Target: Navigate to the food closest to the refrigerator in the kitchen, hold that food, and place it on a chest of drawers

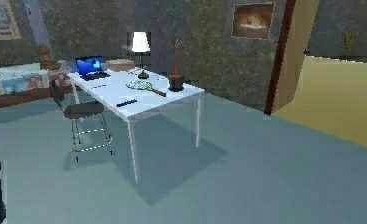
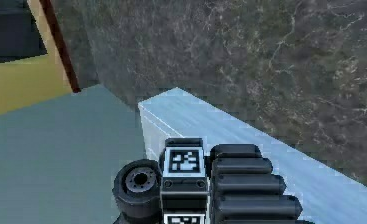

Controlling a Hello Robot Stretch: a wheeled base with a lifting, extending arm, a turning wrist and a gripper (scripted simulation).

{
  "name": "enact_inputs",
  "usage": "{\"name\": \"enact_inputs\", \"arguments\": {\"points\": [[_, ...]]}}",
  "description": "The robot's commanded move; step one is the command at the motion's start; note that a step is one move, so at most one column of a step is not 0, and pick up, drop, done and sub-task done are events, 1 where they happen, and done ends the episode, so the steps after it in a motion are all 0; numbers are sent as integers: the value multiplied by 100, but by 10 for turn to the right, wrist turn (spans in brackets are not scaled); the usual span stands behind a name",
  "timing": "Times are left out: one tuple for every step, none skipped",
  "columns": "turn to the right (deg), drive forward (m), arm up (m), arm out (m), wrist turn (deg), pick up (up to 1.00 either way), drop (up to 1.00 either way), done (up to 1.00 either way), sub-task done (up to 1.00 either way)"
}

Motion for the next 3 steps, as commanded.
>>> {"name": "enact_inputs", "arguments": {"points": [[30, 0, 0, 0, 0, 0, 0, 0, 0], [450, 0, 0, 0, 0, 0, 0, 0, 0], [450, 0, 0, 0, 0, 0, 0, 0, 0]]}}
